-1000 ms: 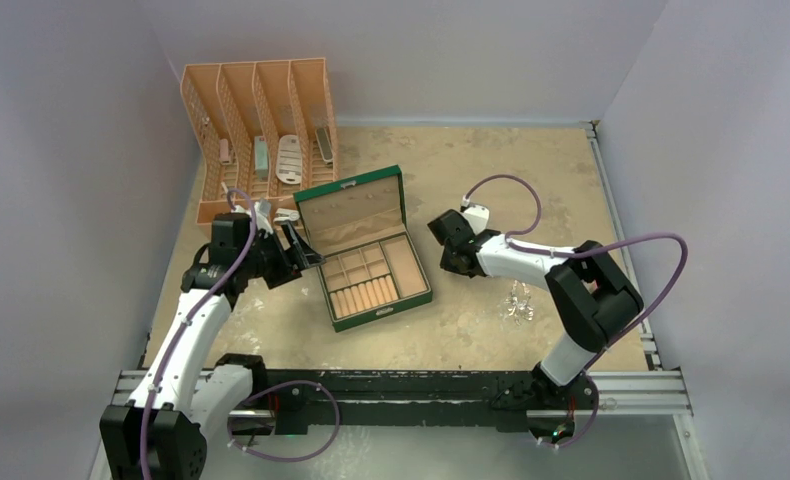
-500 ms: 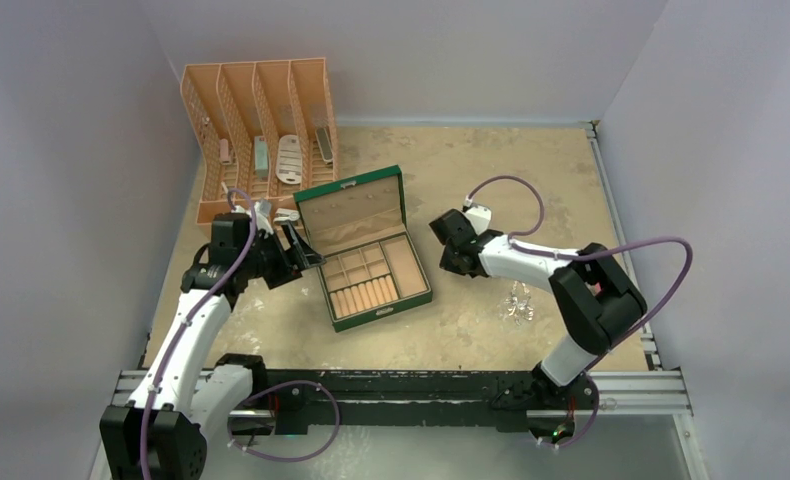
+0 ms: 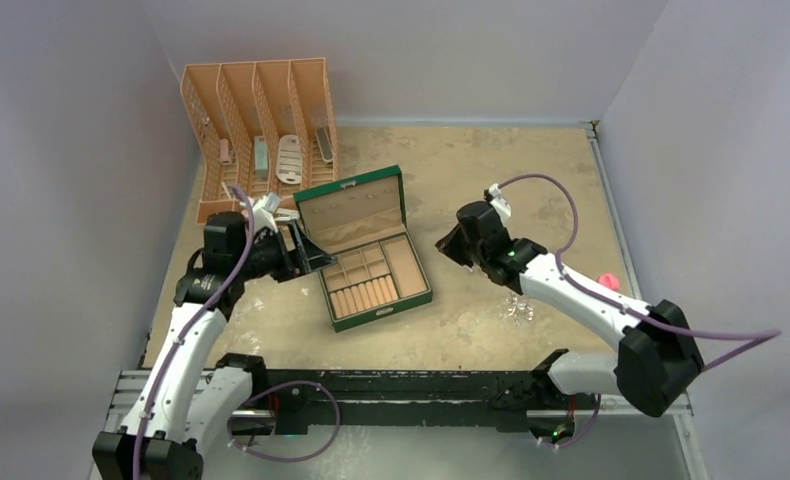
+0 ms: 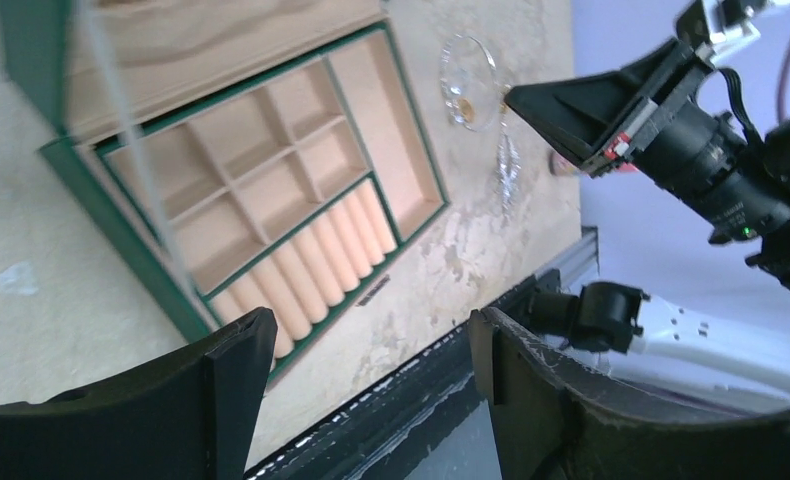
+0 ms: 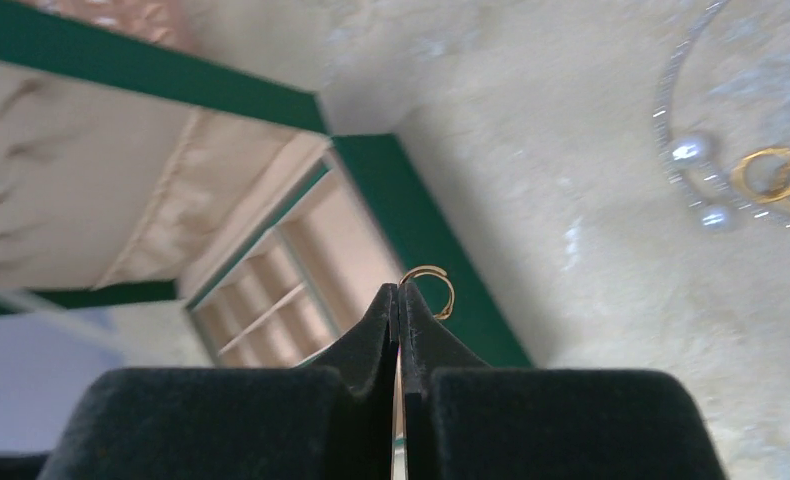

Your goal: Organize the mixed jewelry

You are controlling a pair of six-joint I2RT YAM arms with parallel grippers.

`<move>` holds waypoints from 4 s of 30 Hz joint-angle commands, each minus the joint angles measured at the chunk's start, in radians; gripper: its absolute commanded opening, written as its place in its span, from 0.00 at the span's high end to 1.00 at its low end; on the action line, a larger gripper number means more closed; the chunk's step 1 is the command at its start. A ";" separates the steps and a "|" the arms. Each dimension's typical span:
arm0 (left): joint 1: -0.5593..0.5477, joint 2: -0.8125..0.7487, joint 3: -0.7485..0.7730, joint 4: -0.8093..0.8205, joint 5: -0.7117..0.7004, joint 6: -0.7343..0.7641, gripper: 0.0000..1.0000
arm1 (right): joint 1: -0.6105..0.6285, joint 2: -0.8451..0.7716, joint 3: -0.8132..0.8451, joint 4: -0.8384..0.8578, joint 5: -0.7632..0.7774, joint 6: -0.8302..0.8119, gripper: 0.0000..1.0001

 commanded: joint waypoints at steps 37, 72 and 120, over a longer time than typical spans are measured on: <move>-0.664 0.490 0.059 0.803 -0.415 -0.008 0.52 | -0.075 -0.094 -0.198 0.410 -0.548 0.465 1.00; -0.667 0.561 0.076 0.836 -0.418 0.042 0.88 | -0.093 -0.067 -0.223 0.463 -0.620 0.496 1.00; -0.475 0.383 0.375 -0.446 -0.335 -0.178 1.00 | -0.098 -0.323 -0.459 0.461 -0.432 0.011 0.44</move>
